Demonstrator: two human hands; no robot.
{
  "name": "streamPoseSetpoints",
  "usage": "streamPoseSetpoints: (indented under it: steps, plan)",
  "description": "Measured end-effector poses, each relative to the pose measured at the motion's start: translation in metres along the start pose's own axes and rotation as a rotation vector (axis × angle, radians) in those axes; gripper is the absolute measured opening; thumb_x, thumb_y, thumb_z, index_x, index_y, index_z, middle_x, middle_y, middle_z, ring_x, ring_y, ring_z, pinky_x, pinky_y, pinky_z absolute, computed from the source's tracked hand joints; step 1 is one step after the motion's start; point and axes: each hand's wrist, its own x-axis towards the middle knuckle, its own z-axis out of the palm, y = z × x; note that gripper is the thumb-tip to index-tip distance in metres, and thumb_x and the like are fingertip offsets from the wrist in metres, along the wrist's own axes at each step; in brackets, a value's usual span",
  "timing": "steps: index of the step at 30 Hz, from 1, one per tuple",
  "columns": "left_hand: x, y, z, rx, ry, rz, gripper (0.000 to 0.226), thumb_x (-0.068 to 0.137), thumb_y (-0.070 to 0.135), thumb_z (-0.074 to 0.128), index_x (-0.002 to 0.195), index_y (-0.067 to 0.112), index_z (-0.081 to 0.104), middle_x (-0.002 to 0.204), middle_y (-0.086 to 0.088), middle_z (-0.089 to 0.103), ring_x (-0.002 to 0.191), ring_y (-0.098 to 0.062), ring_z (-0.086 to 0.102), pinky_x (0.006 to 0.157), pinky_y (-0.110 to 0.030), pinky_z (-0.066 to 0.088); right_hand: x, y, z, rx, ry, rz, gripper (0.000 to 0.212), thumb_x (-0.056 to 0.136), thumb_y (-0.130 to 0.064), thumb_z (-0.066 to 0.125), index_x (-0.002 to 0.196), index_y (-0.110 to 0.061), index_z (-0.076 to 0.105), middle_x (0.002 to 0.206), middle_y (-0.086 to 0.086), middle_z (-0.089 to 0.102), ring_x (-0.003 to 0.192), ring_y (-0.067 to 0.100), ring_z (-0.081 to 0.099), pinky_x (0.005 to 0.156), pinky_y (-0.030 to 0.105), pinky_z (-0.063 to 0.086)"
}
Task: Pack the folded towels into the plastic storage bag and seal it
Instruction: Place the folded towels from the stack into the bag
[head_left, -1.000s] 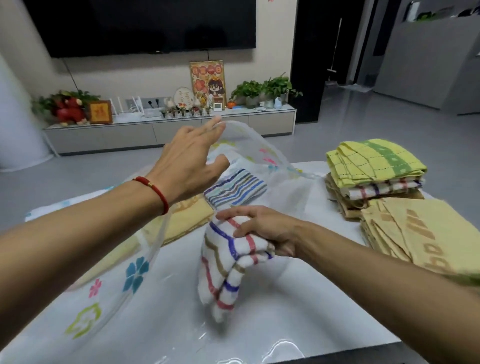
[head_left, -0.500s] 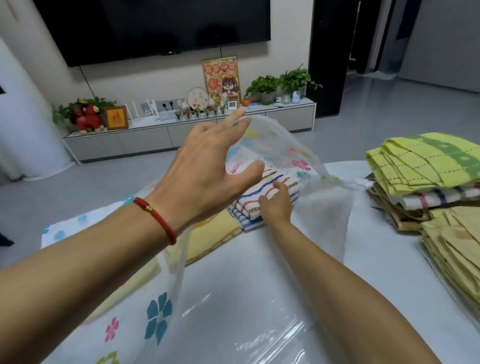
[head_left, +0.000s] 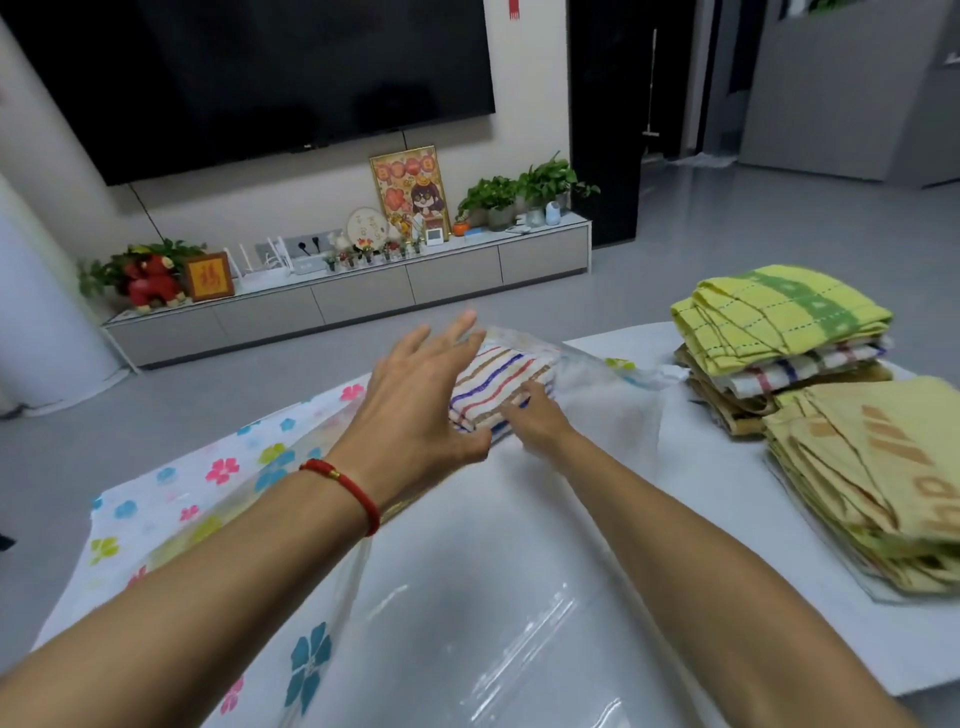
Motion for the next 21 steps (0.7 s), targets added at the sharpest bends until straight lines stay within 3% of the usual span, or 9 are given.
streamPoseSetpoints:
  steps: [3,6,8,10,12,14,17,19,21]
  plan:
    - [-0.002,0.006,0.007,0.007,-0.048,-0.016,0.096,0.076,0.034,0.078,0.154,0.028,0.023,0.165,0.009,0.015,0.150,-0.025,0.013,0.119,-0.054,0.023,-0.043,0.003,-0.034,-0.427,-0.159,-0.031,0.051,0.101,-0.030,0.052,0.149,-0.012,0.046,0.141,0.015,0.056,0.105,0.035,0.069,0.082,0.039,0.062]
    - [-0.005,0.009,0.016,0.006,-0.066,-0.028,0.095,0.076,0.036,0.077,0.154,0.030,0.024,0.165,0.007,0.015,0.150,-0.027,0.015,0.117,-0.057,0.025,-0.094,0.007,-0.080,-0.619,-0.198,-0.083,0.029,0.092,-0.021,0.053,0.111,-0.008,0.072,0.095,0.015,0.076,0.075,0.032,0.078,0.067,0.035,0.065]
    - [-0.007,0.011,0.023,0.014,-0.077,-0.037,0.095,0.074,0.037,0.078,0.153,0.031,0.025,0.165,0.006,0.014,0.149,-0.029,0.016,0.116,-0.060,0.025,-0.128,0.014,-0.118,-0.665,-0.131,-0.083,0.022,0.087,-0.022,0.053,0.090,-0.014,0.074,0.076,0.008,0.077,0.064,0.028,0.077,0.057,0.031,0.063]
    - [-0.009,0.012,0.029,0.026,-0.097,-0.078,0.096,0.072,0.040,0.079,0.152,0.036,0.027,0.165,0.004,0.014,0.149,-0.032,0.014,0.114,-0.066,0.022,-0.156,0.026,-0.163,-0.776,0.088,-0.123,0.019,0.086,-0.025,0.055,0.077,-0.019,0.071,0.070,0.001,0.074,0.066,0.028,0.071,0.054,0.031,0.056]
    - [-0.009,0.013,0.034,0.037,-0.117,-0.130,0.096,0.070,0.043,0.080,0.150,0.041,0.027,0.164,-0.001,0.016,0.148,-0.036,0.012,0.113,-0.070,0.019,-0.171,0.044,-0.210,-0.853,0.372,-0.151,0.017,0.088,-0.023,0.057,0.084,-0.023,0.074,0.084,0.002,0.074,0.087,0.031,0.067,0.062,0.033,0.052]
    - [-0.010,0.014,0.038,0.028,-0.134,-0.161,0.096,0.070,0.044,0.080,0.150,0.042,0.027,0.163,-0.007,0.019,0.147,-0.038,0.014,0.112,-0.069,0.020,-0.173,0.064,-0.252,-0.917,0.509,-0.055,0.029,0.090,-0.015,0.057,0.114,-0.021,0.074,0.118,0.011,0.069,0.117,0.034,0.057,0.082,0.040,0.052]
    - [-0.012,0.017,0.041,0.037,-0.134,-0.177,0.097,0.071,0.046,0.079,0.150,0.042,0.025,0.163,-0.009,0.018,0.146,-0.038,0.014,0.113,-0.068,0.022,-0.166,0.094,-0.294,-0.936,0.494,0.321,0.055,0.098,-0.014,0.045,0.152,-0.025,0.043,0.152,0.023,0.038,0.139,0.043,0.034,0.114,0.052,0.034]
    - [-0.013,0.020,0.042,0.048,-0.136,-0.182,0.097,0.071,0.046,0.079,0.151,0.041,0.025,0.163,-0.009,0.019,0.146,-0.038,0.014,0.113,-0.067,0.023,-0.163,0.111,-0.309,-0.860,0.432,0.502,0.058,0.105,-0.023,0.033,0.161,-0.032,0.020,0.160,0.027,0.024,0.142,0.048,0.030,0.117,0.057,0.029]
    - [-0.015,0.022,0.041,0.056,-0.142,-0.184,0.096,0.072,0.045,0.079,0.151,0.040,0.026,0.163,-0.010,0.018,0.147,-0.038,0.015,0.113,-0.065,0.023,-0.162,0.123,-0.318,-0.863,0.408,0.507,0.052,0.107,-0.035,0.034,0.157,-0.030,0.024,0.154,0.026,0.037,0.137,0.046,0.040,0.110,0.054,0.037]
